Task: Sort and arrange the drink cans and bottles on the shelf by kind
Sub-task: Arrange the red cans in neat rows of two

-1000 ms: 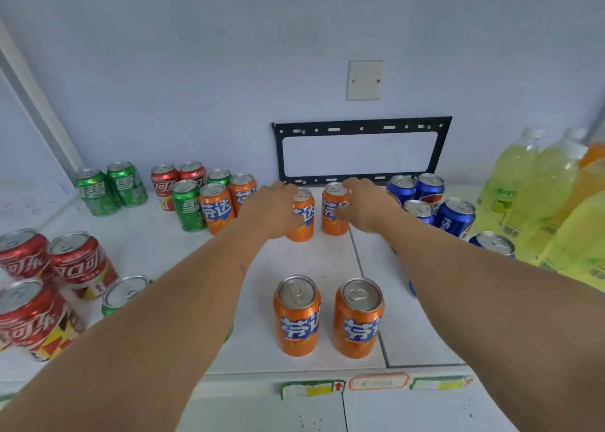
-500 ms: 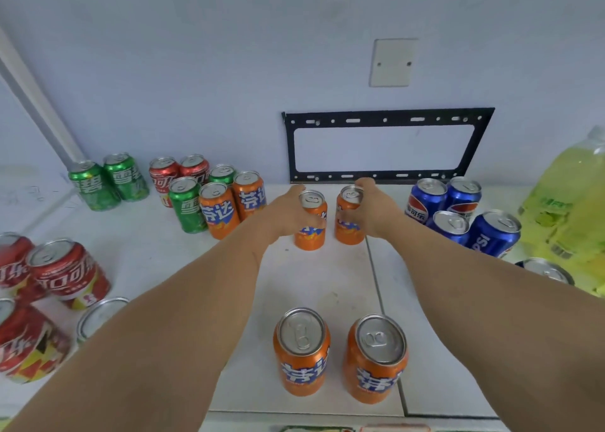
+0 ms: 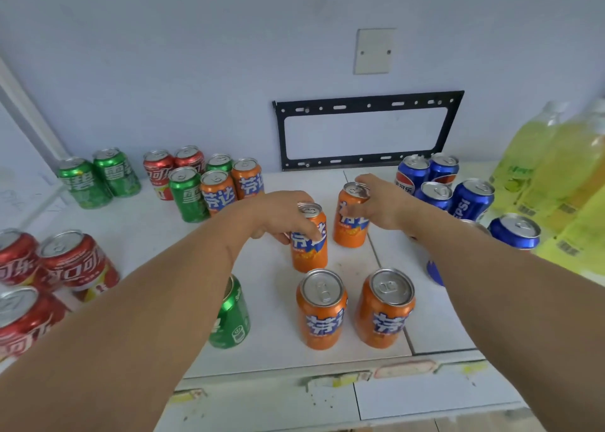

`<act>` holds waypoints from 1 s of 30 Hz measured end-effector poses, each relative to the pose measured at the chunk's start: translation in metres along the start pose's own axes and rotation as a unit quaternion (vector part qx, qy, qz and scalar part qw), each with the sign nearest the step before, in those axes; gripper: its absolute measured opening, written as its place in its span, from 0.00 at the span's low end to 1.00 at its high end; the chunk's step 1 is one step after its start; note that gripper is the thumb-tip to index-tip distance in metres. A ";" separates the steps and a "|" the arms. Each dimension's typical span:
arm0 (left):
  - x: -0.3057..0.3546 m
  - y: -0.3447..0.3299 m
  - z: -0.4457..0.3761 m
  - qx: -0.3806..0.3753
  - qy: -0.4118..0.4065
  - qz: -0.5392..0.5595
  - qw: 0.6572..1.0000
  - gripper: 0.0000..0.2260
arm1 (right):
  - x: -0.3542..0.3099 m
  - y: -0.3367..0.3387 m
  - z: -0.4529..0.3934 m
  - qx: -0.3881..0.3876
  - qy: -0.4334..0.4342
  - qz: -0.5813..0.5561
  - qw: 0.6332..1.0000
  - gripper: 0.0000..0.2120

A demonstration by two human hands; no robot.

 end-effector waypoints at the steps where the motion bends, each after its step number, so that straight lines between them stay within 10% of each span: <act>1: -0.001 -0.002 0.004 -0.005 0.002 -0.005 1.000 0.26 | 0.000 0.000 0.004 0.001 0.001 0.001 1.000 0.37; 23: 0.014 -0.023 0.048 0.088 -0.039 -0.106 0.990 0.38 | 0.004 -0.004 0.053 0.004 0.022 0.017 1.000 0.36; 30: 0.035 -0.033 0.069 0.219 -0.174 -0.368 0.887 0.21 | 0.008 -0.015 0.063 -0.005 0.026 0.045 0.999 0.36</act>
Point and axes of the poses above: each hand's wrist, its own z-axis away from the middle knuckle, its own y-axis out of the back of the hand, x = y × z, the point moved 4 cm from there along -z, towards the middle knuckle, and after that the axes turned 14 degrees about z, right-handed, at the moved point
